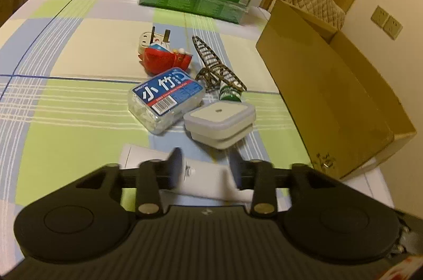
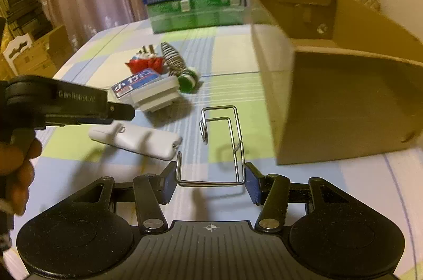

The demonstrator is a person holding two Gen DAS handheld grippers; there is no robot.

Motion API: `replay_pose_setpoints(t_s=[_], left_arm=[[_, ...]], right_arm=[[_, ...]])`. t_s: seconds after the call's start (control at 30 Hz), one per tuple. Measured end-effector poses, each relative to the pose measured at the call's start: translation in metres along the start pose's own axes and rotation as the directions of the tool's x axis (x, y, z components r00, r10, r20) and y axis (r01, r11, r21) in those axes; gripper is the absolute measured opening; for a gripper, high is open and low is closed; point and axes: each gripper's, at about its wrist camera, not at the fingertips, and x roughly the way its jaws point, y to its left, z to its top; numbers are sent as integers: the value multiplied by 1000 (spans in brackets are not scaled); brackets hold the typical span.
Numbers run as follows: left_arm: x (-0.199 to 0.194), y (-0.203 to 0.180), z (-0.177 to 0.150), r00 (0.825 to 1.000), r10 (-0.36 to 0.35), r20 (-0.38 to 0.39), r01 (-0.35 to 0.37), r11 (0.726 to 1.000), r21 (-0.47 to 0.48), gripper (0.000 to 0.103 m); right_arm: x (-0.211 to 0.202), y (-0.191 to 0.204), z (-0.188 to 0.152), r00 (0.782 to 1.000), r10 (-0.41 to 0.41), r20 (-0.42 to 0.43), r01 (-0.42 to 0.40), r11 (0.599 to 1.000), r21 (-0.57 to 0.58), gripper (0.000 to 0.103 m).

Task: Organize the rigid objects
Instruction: 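Grasp the white square night-light with the left tool while the right tool holds the wire rack, then carry the night-light with the left tool while the right tool carries the rack toward the box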

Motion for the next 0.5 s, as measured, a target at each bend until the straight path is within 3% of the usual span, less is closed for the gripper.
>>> replay_pose_setpoints(t_s=[0.17, 0.37, 0.5], left_arm=[[12, -1, 9, 1000, -17, 13, 17, 1000, -5, 56], [32, -9, 16, 999, -31, 7, 31, 999, 21, 59], [40, -14, 20, 1000, -21, 4, 21, 1000, 23, 68]], right_arm=[[-13, 1, 0, 996, -62, 65, 61, 998, 16, 50], [-23, 4, 6, 987, -99, 127, 100, 995, 6, 50], [-24, 4, 10, 985, -103, 141, 101, 995, 20, 50]])
